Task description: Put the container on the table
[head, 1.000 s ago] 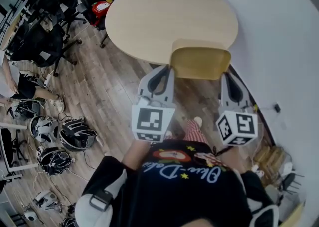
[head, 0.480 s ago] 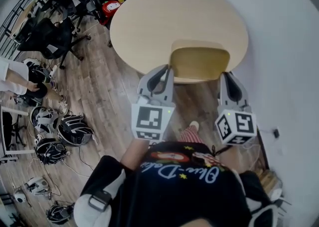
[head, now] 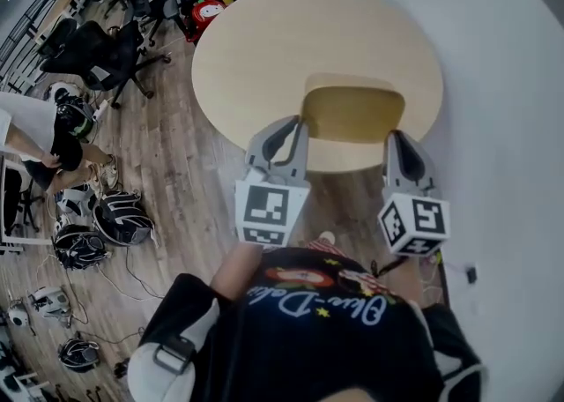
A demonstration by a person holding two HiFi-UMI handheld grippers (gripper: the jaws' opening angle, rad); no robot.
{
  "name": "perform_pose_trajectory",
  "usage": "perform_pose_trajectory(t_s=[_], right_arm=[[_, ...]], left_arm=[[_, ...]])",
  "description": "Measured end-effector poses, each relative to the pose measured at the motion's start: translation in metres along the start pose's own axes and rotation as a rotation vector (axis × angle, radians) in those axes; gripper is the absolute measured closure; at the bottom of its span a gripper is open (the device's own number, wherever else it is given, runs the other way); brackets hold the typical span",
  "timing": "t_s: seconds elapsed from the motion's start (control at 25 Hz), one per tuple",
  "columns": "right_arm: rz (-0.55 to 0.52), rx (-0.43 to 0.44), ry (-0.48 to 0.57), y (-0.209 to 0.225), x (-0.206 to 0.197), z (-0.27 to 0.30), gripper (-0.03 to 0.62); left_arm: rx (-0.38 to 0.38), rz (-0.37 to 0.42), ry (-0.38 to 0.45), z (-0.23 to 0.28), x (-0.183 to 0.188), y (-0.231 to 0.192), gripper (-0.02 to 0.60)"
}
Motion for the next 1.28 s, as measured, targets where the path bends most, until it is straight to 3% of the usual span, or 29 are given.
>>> perform_pose_trajectory(t_s=[0.4,0.88,1.28], right_arm=[[-0.012,0.078,-0.049,0.029,-0.007,0.057,0.571],[-0.001,0.038,-0.186,0.028,-0.033,0.155,0.571],[-0.032,-0.01,-0.353,0.034,-0.063,0.211,0.571]], left_arm=[[0.065,-0.013,-0.056,0.051,-0.009,-0.006,0.566],[0.004,-0.061,-0.153,0.133,-0.052,-0.062,0.565],[-0.053,-0.128,-0.257,0.183,-0.093,-0.086,0.565]])
Point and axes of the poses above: the fingertips, and each gripper's own axes: z forward along the fingers, y to its right, x out of its top, the point moved 8 cm from there along -z, backward along the fingers, and after that the axes turned 6 degrees about -y, right-handed, at the moved point
